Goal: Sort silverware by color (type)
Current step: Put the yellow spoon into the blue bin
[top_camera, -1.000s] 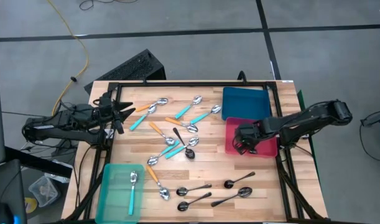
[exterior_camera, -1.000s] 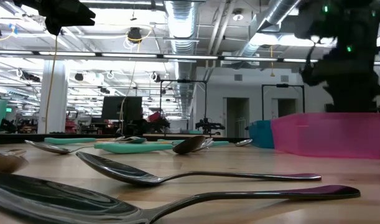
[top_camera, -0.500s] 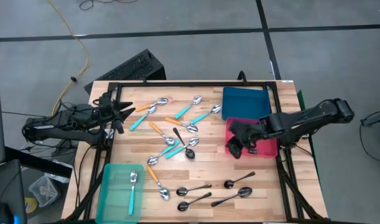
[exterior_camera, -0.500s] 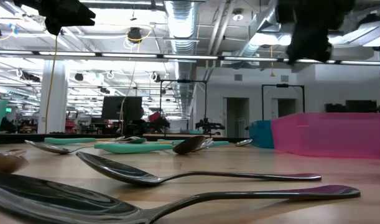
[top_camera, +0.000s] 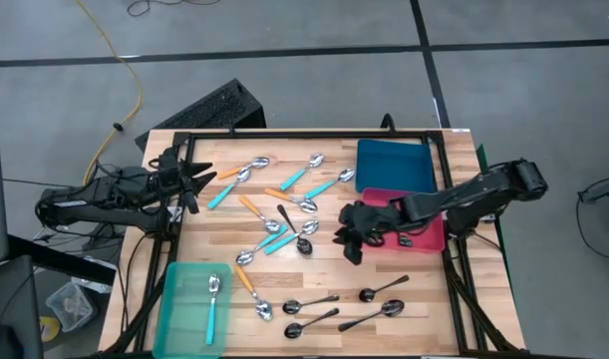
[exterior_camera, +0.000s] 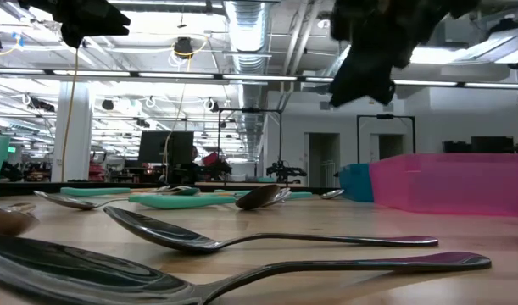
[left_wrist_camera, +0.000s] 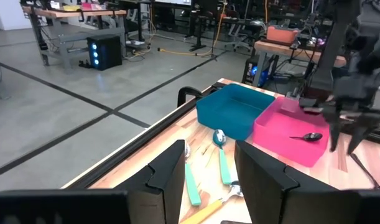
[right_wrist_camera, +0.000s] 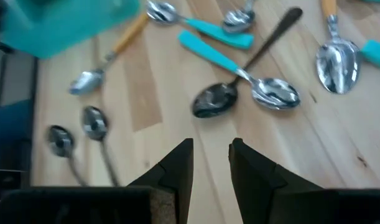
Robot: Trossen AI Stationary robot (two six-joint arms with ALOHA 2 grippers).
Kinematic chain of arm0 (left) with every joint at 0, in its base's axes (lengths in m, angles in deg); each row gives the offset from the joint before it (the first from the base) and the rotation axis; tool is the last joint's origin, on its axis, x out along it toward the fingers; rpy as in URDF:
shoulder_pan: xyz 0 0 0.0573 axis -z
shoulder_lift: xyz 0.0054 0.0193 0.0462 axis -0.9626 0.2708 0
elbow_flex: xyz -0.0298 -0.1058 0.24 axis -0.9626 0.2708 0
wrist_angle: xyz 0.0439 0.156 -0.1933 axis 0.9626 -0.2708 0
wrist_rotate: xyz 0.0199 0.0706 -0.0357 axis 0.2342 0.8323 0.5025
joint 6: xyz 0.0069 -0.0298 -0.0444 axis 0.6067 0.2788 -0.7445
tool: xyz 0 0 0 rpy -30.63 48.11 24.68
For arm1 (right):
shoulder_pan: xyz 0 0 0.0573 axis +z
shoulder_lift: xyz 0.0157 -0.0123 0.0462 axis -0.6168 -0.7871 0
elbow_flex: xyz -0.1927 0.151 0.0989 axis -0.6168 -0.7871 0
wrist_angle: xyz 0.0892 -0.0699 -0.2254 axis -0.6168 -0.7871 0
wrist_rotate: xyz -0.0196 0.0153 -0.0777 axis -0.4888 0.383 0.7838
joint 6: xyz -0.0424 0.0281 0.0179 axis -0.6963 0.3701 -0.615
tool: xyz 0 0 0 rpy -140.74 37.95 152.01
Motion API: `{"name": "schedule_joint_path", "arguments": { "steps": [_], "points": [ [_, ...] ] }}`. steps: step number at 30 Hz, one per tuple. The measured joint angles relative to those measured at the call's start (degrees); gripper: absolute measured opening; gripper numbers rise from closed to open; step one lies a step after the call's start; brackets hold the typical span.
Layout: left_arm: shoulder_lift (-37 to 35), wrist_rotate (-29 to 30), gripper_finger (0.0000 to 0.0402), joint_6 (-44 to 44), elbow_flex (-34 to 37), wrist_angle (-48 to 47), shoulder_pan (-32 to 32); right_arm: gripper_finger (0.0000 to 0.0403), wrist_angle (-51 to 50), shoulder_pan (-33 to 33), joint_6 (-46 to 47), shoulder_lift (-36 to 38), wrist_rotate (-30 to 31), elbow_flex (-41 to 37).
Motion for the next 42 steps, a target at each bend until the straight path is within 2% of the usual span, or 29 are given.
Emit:
{"name": "schedule_joint_path", "arguments": {
  "steps": [6, 12, 16, 22, 26, 34, 42],
  "points": [
    [0.02, 0.44, 0.0124, 0.00, 0.00, -0.04, -0.02, 0.0127, 0.84, -3.50, -2.75, -6.70, -0.40, 4.03],
    [0.00, 0.92, 0.0124, 0.51, 0.00, -0.05, -0.02, 0.0140, -0.77, -7.51, -12.88, -15.59, 1.01, 13.55],
    [0.02, 0.91, 0.0124, 0.57, 0.00, -0.21, -0.02, 0.0167, -3.43, -10.14, -16.73, -21.25, 1.03, 21.48],
    [0.02, 0.90, 0.0124, 0.59, 0.00, -0.24, 0.00, 0.0222, -15.24, -14.79, -19.46, -29.03, -0.68, 33.33],
    [0.02, 0.86, 0.0124, 0.60, 0.00, -0.24, -0.02, 0.0243, -21.05, -17.46, -19.51, -33.94, -0.81, 40.21],
    [0.01, 0.83, 0.0124, 0.61, 0.00, -0.50, -0.01, 0.0237, -30.60, -20.60, -18.86, -42.21, -0.75, 51.03],
    [0.02, 0.81, 0.0124, 0.61, 0.00, -0.50, -0.02, 0.0231, -34.45, -21.95, -19.67, -49.55, -0.96, 55.19]
  ]
}}
